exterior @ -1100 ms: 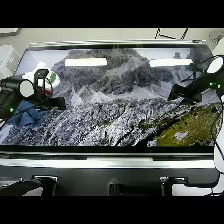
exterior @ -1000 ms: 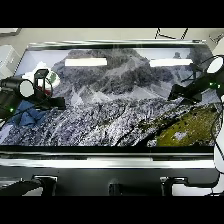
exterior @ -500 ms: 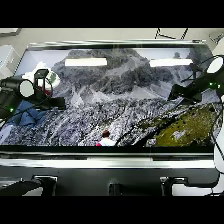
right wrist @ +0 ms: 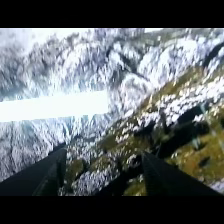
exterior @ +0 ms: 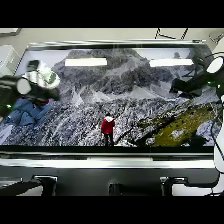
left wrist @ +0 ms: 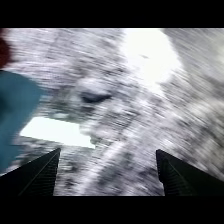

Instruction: Fold the clothes and pants, and hang the long-sleeved shirts on hangers.

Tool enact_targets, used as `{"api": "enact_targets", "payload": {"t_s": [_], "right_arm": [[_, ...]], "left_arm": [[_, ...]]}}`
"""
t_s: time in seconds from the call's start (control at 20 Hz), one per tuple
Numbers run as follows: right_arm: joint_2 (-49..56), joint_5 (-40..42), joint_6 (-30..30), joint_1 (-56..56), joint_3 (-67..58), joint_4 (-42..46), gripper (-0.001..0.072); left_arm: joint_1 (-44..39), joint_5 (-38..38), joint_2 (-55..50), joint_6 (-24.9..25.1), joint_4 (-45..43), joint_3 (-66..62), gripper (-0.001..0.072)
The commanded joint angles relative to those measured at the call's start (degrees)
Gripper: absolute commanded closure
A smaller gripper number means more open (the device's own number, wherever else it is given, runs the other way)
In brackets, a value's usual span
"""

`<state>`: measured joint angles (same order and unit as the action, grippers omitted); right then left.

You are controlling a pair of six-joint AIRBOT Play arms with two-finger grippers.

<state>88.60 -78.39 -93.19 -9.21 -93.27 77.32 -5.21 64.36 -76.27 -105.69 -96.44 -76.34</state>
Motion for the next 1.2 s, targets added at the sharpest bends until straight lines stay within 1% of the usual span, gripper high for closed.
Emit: {"api": "enact_targets", "payload": {"t_s": [0.0,0.05,0.1,0.15,0.2,0.25,0.3,0.35,0.4,0.5,0.55,0.6,0.65,0.7,0.75,0.8,0.85,0.9,1.0,1.05,1.15], "right_arm": [[0.04,4.28,0.2,0.09,0.02,0.07,0.0186],[0.04,4.09,1.18,0.09,0.02,-0.13,0.0178],[0.04,3.37,1.84,0.09,0.02,-0.15,0.0177],[0.04,3.17,2.14,0.11,0.02,-0.15,0.016],[0.04,3.15,2.45,0.13,0.04,-0.24,0.011],[0.04,3.1,2.64,0.13,0.02,-0.39,0.0075],[0.04,3.06,2.62,0.13,0.02,-0.37,0.0072],[0.04,2.84,2.62,0.13,0.02,-0.42,0.0051],[0.04,2.19,2.62,0.13,0.02,-0.79,0.0024],[0.04,-0.31,2.62,0.13,0.02,-2.27,0.0023],[0.04,-1.73,2.6,0.13,0.02,-2.89,0.0023],[0.04,-3.39,2.6,0.13,0.02,-3.45,0.0023],[0.02,-4.94,2.58,0.13,0.02,-3.93,0.0023],[0.02,-6.51,2.6,0.13,0.02,-4.17,0.0024],[0.02,-7.82,2.6,0.13,0.02,-4.13,0.0024],[-0.04,-8.76,2.6,0.13,0.02,-4.13,0.0028],[-0.31,-9.29,2.6,0.13,0.0,-4.15,0.0043],[-0.79,-9.64,2.58,0.13,-0.11,-4.17,0.0043],[-2.6,-9.57,2.56,0.13,-0.17,-4.87,0.0043],[-3.87,-9.53,2.56,0.13,-0.17,-5.2,0.0043],[-6.69,-9.62,2.56,0.13,-0.17,-5.6,0.0043]], "left_arm": [[16.37,3.98,-1.97,-5.31,0.76,-1.95,-0.0013],[23.5,6.32,-3.08,-5.31,4.92,-1.73,-0.0013],[29.09,7.5,-4.26,-5.27,8.66,-1.07,-0.0013],[33.79,7.63,-5.44,-4.79,12.39,0.31,-0.0013],[36.74,6.73,-6.4,-4.0,15.08,2.01,-0.0013],[38.56,5.27,-7.3,-3.56,16.65,3.85,-0.0013],[39.36,3.19,-8.31,-3.58,17.0,5.73,-0.0013],[39.43,0.61,-9.29,-3.48,17.05,7.37,-0.0013],[39.26,-1.79,-10.29,-1.99,18.45,8.48,-0.0013],[38.82,-5.44,-12.74,2.47,23.65,9.14,-0.0013],[38.53,-6.23,-13.73,3.85,25.31,9.14,-0.0011],[38.18,-6.86,-14.43,3.85,25.57,9.14,-0.0006],[37.86,-6.99,-14.69,3.74,25.57,9.16,0.0151],[37.64,-6.82,-14.38,3.91,25.79,9.14,0.0615],[37.22,-7.02,-13.16,6.34,27.36,9.07,0.0683],[36.57,-7.87,-11.06,6.8,28.48,8.72,0.0689],[35.36,-9.14,-7.58,9.05,30.38,7.98,0.0689],[33.68,-10.08,-3.15,12.96,33.0,7.26,0.069],[27.58,-11.63,9.51,19.52,39.69,6.93,0.069],[23.45,-12.44,15.5,20.24,41.44,6.95,0.069],[12.02,-15.39,26.03,20.02,41.59,7.43,0.069]]}}
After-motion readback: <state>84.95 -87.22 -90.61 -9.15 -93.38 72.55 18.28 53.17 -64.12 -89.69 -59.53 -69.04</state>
